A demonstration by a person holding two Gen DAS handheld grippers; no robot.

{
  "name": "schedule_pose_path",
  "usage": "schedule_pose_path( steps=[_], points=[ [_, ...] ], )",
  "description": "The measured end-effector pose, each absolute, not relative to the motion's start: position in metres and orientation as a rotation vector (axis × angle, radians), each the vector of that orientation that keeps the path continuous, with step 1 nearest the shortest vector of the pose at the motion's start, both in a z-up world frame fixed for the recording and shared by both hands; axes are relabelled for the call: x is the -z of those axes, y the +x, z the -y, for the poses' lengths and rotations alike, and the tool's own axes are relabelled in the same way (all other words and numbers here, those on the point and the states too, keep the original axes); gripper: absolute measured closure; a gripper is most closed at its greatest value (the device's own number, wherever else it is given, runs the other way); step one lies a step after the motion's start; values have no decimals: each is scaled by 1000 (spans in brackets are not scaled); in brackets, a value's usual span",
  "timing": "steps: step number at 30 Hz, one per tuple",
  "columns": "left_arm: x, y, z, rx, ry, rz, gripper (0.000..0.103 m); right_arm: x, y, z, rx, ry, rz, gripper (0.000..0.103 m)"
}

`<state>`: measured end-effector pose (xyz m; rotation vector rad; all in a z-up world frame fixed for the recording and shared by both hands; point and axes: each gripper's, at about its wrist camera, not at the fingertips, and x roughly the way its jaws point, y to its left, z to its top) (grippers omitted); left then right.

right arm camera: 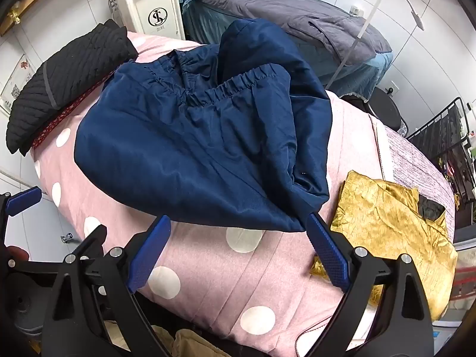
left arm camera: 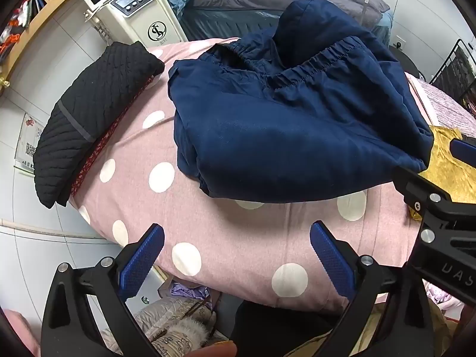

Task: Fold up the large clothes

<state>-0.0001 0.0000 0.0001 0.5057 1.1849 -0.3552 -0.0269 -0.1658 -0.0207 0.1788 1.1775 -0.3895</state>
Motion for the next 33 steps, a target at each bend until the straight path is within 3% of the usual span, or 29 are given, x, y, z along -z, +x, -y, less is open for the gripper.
schedule_pose_path(
  steps=[33],
  points=[
    [6, 4, -2, 343, 520, -1207, 7, 19, -26, 169, 396, 182, -1170, 12]
  ],
)
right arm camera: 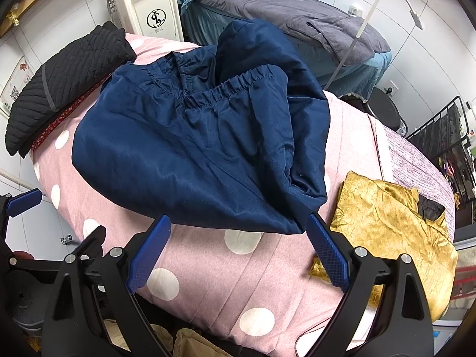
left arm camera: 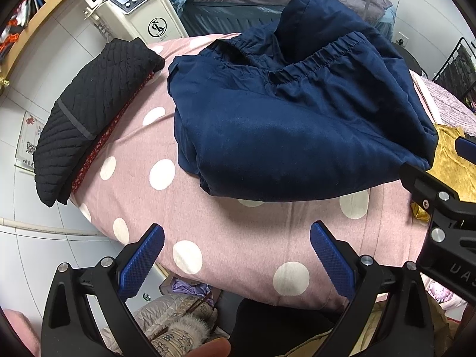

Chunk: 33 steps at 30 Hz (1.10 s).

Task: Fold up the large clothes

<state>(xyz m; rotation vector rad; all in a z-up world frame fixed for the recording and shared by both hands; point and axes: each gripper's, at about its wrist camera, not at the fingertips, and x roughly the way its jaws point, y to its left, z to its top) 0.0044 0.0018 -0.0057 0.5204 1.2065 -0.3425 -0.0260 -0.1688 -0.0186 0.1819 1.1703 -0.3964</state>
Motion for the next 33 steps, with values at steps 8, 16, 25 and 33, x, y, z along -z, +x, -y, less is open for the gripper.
schedule_pose_path(
  steps=[8, 16, 25, 33],
  points=[
    [5, 2, 0, 348, 528, -1214, 7, 18, -28, 170, 401, 189, -1167, 12],
    [7, 1, -2, 349, 519, -1229, 7, 18, -28, 169, 400, 187, -1168, 12],
    [6, 1, -1, 345, 524, -1224, 7, 18, -29, 167, 398, 181, -1166, 12],
    [5, -1, -1, 351, 529, -1225, 7, 18, -29, 167, 398, 182, -1167, 12]
  ],
)
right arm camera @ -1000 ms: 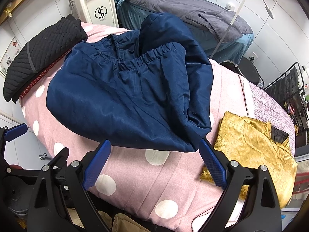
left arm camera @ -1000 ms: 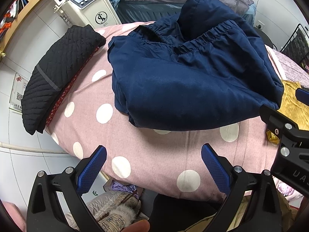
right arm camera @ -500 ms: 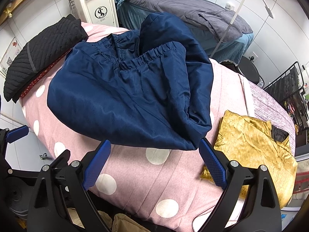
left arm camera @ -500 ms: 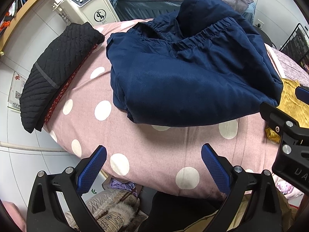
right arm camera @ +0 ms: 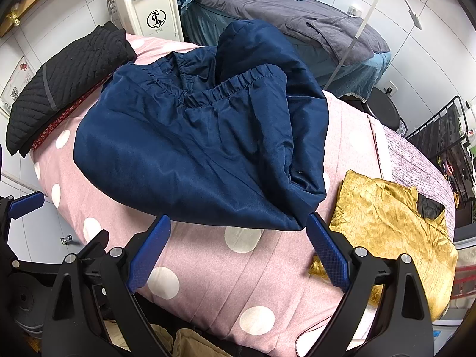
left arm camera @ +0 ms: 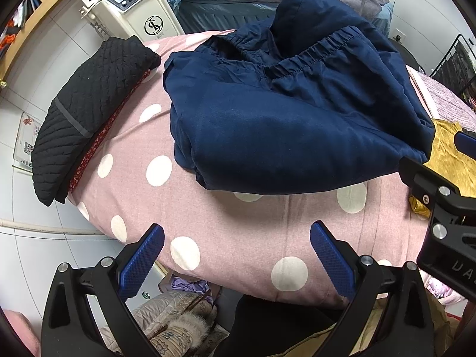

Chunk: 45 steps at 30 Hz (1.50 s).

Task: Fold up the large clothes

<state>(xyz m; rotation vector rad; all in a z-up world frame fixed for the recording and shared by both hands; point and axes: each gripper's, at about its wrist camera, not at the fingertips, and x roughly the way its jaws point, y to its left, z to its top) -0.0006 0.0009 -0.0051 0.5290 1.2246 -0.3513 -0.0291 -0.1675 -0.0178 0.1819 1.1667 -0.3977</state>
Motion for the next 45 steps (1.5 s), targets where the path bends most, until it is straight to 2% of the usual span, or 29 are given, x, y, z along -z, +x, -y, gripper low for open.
schedule_pose_path(
  steps=[45],
  points=[
    [10, 3, 5, 375, 524, -1245, 7, 23, -26, 169, 386, 188, -1179, 12]
  ],
)
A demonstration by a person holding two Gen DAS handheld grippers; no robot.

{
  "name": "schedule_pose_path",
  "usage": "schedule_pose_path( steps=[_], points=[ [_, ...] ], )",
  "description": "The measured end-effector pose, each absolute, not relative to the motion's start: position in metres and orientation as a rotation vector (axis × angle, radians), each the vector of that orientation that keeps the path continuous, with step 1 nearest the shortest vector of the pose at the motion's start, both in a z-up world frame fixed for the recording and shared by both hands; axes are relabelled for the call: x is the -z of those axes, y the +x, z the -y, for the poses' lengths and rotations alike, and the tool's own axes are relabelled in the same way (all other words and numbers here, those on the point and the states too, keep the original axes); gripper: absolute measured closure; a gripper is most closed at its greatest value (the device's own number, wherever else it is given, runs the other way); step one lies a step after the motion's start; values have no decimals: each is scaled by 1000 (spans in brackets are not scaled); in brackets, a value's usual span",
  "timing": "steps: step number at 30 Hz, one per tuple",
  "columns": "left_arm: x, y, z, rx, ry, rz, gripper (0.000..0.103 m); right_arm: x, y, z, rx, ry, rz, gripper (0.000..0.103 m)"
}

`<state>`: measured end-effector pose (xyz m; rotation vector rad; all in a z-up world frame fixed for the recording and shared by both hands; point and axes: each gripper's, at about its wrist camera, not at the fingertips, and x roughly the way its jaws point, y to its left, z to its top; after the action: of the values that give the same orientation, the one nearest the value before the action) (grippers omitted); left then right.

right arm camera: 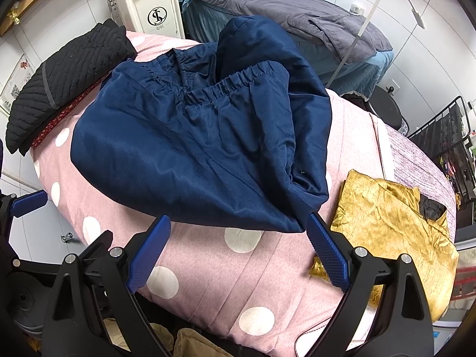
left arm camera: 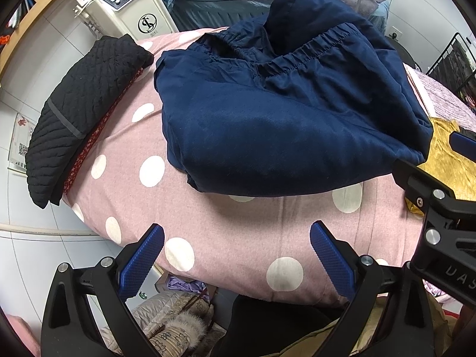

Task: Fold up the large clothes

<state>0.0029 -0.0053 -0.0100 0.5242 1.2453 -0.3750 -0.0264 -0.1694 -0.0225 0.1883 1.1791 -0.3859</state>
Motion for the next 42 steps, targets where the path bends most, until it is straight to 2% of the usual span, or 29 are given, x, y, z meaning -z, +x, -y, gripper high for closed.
schedule_pose_path(
  steps=[6, 9, 16, 26, 32, 33, 34, 35, 36, 38, 39, 41, 42],
  points=[
    [10, 8, 2, 386, 499, -1246, 7, 16, -26, 173, 370, 202, -1113, 12],
    [7, 21, -9, 413, 396, -1250, 7, 10, -27, 178, 382, 167, -1059, 12],
    [1, 97, -52, 381, 143, -1285, 7, 12, -6, 214, 370, 162, -1064, 12],
    [33, 200, -29, 565, 12, -1425, 7, 6, 120, 281, 383, 181, -1053, 12],
    [71, 209, -15, 695, -8, -1543, 16, 58, 181, 279, 438, 29, -1172, 12],
    [74, 209, -14, 707, -3, -1544, 19, 68, 185, 277, 450, -2, -1189, 17],
    [79, 208, -13, 720, 10, -1546, 26, 77, 187, 276, 472, -38, -1207, 27],
    [83, 207, -13, 733, 23, -1546, 33, 86, 188, 274, 500, -77, -1231, 51],
    [84, 206, -12, 742, 32, -1542, 38, 90, 186, 274, 509, -80, -1243, 69],
    [83, 203, -13, 768, 57, -1520, 52, 81, 171, 280, 492, 28, -1207, 81],
    [81, 203, -14, 784, 67, -1507, 55, 75, 165, 283, 483, 76, -1193, 86],
    [75, 203, -18, 821, 76, -1477, 67, 58, 144, 297, 449, 257, -1152, 90],
    [67, 203, -22, 844, 77, -1456, 69, 43, 126, 310, 416, 412, -1102, 91]
  ],
)
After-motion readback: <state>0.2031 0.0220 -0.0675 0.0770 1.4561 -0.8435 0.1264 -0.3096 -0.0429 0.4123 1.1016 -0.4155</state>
